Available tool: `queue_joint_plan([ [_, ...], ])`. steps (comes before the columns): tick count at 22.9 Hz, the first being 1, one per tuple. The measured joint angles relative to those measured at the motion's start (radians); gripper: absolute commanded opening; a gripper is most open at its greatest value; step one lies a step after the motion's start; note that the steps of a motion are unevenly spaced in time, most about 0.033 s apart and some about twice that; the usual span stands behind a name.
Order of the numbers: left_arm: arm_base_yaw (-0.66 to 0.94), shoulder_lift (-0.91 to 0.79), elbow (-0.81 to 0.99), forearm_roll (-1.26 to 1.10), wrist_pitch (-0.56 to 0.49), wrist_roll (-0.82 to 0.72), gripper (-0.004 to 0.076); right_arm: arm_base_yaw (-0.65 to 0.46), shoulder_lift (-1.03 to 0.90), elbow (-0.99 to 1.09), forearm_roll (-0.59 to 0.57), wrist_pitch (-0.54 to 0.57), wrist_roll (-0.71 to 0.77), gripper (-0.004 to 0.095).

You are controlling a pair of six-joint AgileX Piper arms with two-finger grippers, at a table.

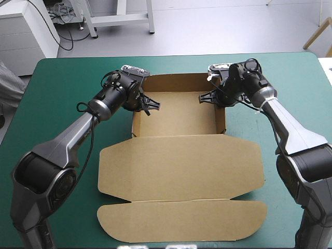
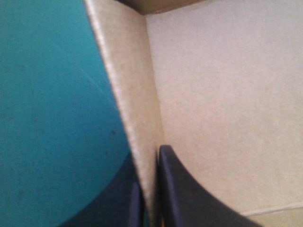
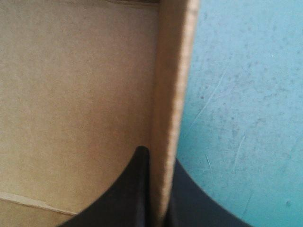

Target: Fold the box

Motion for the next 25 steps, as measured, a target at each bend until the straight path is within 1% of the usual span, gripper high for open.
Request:
queue_joint_plan([
  [3,0.016,0.027,-0.012,-0.043,0.002,0.044,0.0007,0.000,0.004,0.000,-0.005,0.020,-0.003,-0.0019],
  [7,0.016,0.037,-0.019,-0.053,0.002,0.055,0.0018,0.000,0.005,0.000,-0.005,0.034,-0.008,-0.0019],
  [8,0.016,0.038,-0.019,-0.054,0.002,0.056,0.0040,0.000,0.005,0.000,-0.005,0.039,-0.011,-0.0019],
  [10,0.016,0.040,-0.019,-0.054,0.001,0.062,0.0108,0.000,0.005,0.000,-0.005,0.045,-0.020,-0.0019],
  [13,0.016,0.047,-0.018,-0.054,0.020,0.079,0.0279,0.000,0.005,0.000,-0.005,0.057,-0.036,0.0034],
  [14,0.016,0.051,-0.016,-0.057,0.030,0.085,0.0349,0.000,0.005,0.000,-0.005,0.064,-0.042,0.0095],
  [15,0.016,0.053,-0.012,-0.060,0.032,0.091,0.0475,0.000,0.005,0.000,-0.004,0.073,-0.053,0.0231],
  [16,0.015,0.055,-0.010,-0.066,0.040,0.098,0.0522,0.000,0.005,0.000,0.006,0.085,-0.085,0.0325],
  [17,0.013,0.055,-0.009,-0.068,0.047,0.101,0.0572,0.002,0.005,0.000,0.020,0.094,-0.105,0.0534],
  [18,0.012,0.055,-0.009,-0.069,0.051,0.103,0.0573,0.005,0.005,0.000,0.036,0.111,-0.143,0.0634],
  [19,0.012,0.052,-0.009,-0.069,0.051,0.103,0.0573,0.005,0.005,0.000,0.042,0.118,-0.151,0.0775],
  [21,0.012,0.039,-0.009,-0.069,0.049,0.104,0.0573,0.006,0.005,0.000,0.048,0.123,-0.159,0.0851],
  [23,0.011,0.011,-0.009,-0.054,0.052,0.115,0.0573,0.006,0.005,0.000,0.036,0.123,-0.150,0.0850],
  [25,0.010,-0.055,-0.009,-0.015,0.060,0.126,0.0573,0.006,-0.006,-0.001,0.015,0.119,-0.144,0.0850],
])
